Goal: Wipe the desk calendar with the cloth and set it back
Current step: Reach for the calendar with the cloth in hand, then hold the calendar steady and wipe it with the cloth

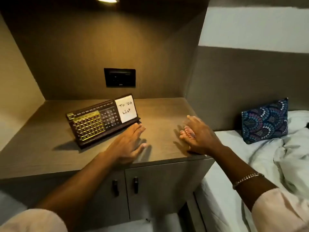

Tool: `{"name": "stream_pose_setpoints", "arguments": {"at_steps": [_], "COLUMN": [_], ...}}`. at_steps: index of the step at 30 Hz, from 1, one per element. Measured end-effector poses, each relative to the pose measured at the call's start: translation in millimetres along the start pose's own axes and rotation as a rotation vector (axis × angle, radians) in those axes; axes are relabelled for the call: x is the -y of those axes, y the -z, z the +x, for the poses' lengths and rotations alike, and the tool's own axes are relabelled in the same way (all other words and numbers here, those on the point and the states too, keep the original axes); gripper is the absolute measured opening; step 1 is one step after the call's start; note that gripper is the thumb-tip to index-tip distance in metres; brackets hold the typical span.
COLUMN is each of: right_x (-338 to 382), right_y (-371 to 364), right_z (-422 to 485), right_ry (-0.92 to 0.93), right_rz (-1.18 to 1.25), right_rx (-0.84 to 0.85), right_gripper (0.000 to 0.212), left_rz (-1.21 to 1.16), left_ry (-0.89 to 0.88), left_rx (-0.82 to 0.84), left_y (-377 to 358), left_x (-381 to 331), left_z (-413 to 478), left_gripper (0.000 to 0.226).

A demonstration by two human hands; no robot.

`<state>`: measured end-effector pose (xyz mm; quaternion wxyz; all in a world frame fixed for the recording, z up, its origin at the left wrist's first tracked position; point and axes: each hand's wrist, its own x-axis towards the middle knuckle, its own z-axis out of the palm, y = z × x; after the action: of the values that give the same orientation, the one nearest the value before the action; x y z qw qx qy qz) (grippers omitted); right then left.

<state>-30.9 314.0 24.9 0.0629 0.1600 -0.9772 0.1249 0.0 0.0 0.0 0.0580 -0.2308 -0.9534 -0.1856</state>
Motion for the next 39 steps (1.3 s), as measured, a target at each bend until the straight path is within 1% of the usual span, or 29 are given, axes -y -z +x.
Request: {"name": "stream_pose_setpoints", "arguments": {"at_steps": [1, 2, 4, 8, 10, 12, 14, 16, 18, 20, 22, 26, 28, 29, 31, 33, 36, 39], "right_x": [-8, -16, -28, -34, -35, -34, -32, -26, -14, 5, 30, 87, 118, 132, 159, 184, 215, 238], "right_y": [-9, -17, -40, -59, -63, -65, -65, -66, -67, -69, -68, -64, -65, -68, -75, -85, -101, -116], "right_z": [0, 1, -5, -5, -5, -6, -6, -9, -11, -10, -6, 10, 21, 26, 38, 51, 70, 87], "right_ry": [-0.023, -0.038, -0.033, -0.026, -0.037, -0.015, 0.021, 0.013, 0.003, 0.052, 0.091, 0.059, 0.031, 0.015, -0.041, -0.119, -0.188, -0.2], "right_rz": [-0.002, -0.027, -0.049, 0.029, 0.046, 0.06, 0.089, 0.141, 0.24, 0.349, 0.452, 0.681, 0.779, 0.823, 0.928, 1.051, 1.212, 1.207], "right_rx": [0.06, 0.084, 0.121, 0.036, 0.018, -0.009, -0.079, -0.13, -0.142, -0.169, -0.226, -0.383, -0.438, -0.449, -0.436, -0.429, -0.465, -0.54], "right_gripper": [0.071, 0.077, 0.08, 0.064, 0.055, 0.048, 0.043, 0.043, 0.044, 0.044, 0.044, 0.046, 0.048, 0.047, 0.045, 0.043, 0.042, 0.043], "left_rz": [0.019, 0.044, 0.115, 0.26, 0.294, 0.276, 0.254, 0.204, 0.152, 0.091, 0.051, 0.061, 0.109, 0.135, 0.18, 0.211, 0.248, 0.207], "left_ry": [0.022, 0.02, 0.055, 0.068, 0.072, 0.082, 0.085, 0.065, 0.04, 0.001, -0.063, -0.161, -0.192, -0.196, -0.19, -0.198, -0.261, -0.305], "left_rx": [0.058, 0.093, 0.155, 0.226, 0.245, 0.253, 0.286, 0.334, 0.36, 0.327, 0.238, 0.083, 0.06, 0.077, 0.163, 0.298, 0.475, 0.56], "left_y": [-9, -18, -38, -56, -57, -56, -51, -40, -20, 6, 35, 98, 124, 134, 149, 156, 156, 150], "left_x": [4, 9, 17, 27, 30, 27, 26, 24, 25, 26, 27, 46, 71, 84, 112, 139, 168, 183], "left_z": [2, 6, 8, 16, 17, 16, 16, 17, 16, 16, 16, 21, 30, 36, 48, 59, 69, 74], "left_gripper": [0.072, 0.073, 0.076, 0.089, 0.09, 0.089, 0.084, 0.079, 0.078, 0.077, 0.073, 0.073, 0.072, 0.074, 0.084, 0.094, 0.097, 0.101]}}
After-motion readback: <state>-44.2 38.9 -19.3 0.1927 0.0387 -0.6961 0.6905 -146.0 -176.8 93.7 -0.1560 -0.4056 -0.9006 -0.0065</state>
